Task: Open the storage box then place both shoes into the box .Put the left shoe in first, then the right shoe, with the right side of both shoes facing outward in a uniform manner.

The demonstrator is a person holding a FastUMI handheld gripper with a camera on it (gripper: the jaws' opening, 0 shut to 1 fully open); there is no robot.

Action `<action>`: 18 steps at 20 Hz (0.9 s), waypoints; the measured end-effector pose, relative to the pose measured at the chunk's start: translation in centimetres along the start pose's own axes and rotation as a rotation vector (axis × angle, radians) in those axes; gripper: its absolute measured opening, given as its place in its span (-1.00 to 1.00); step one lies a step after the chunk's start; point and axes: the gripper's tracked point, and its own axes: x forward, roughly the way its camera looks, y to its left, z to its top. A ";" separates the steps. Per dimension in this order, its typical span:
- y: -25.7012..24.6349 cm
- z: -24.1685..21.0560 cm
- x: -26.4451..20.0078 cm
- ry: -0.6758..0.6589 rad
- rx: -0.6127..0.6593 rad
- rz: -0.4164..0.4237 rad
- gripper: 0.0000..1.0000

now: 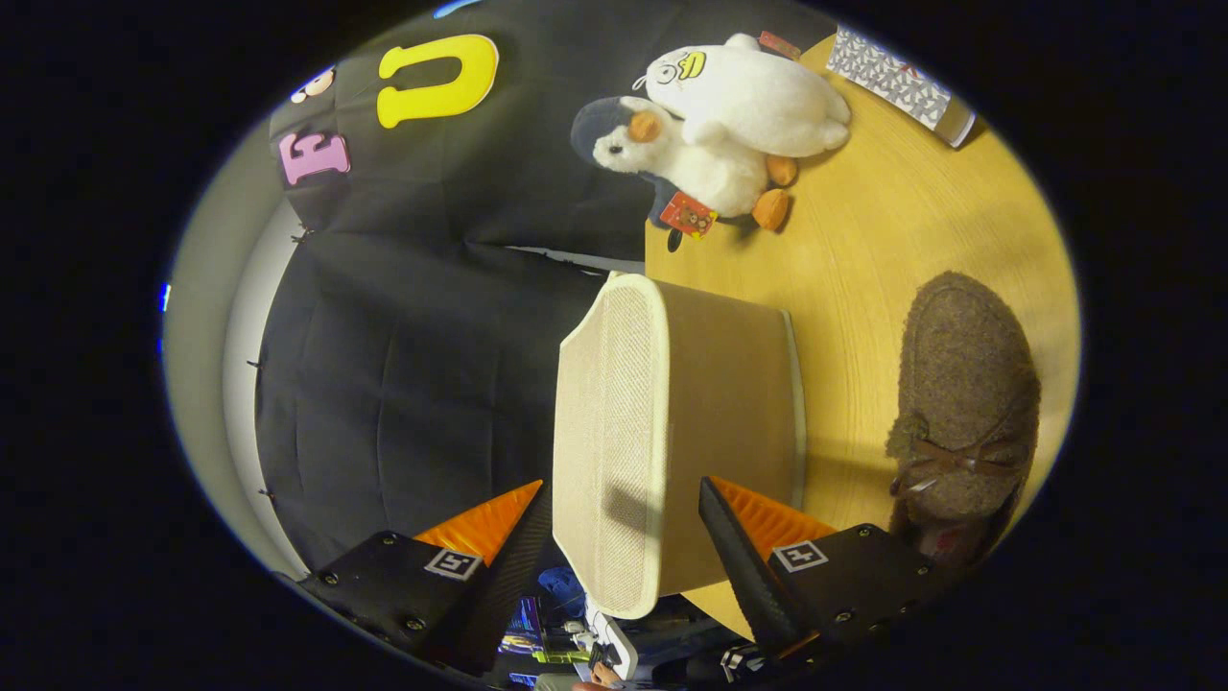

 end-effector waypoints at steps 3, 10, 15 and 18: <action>-0.1 -0.2 0.8 0.021 0.016 -0.002 0.67; 0.5 0.2 0.6 0.045 0.089 0.043 -0.83; 1.1 0.3 0.8 0.034 -0.034 -0.015 -1.00; 2.4 0.6 0.3 0.020 -0.051 -0.043 -0.99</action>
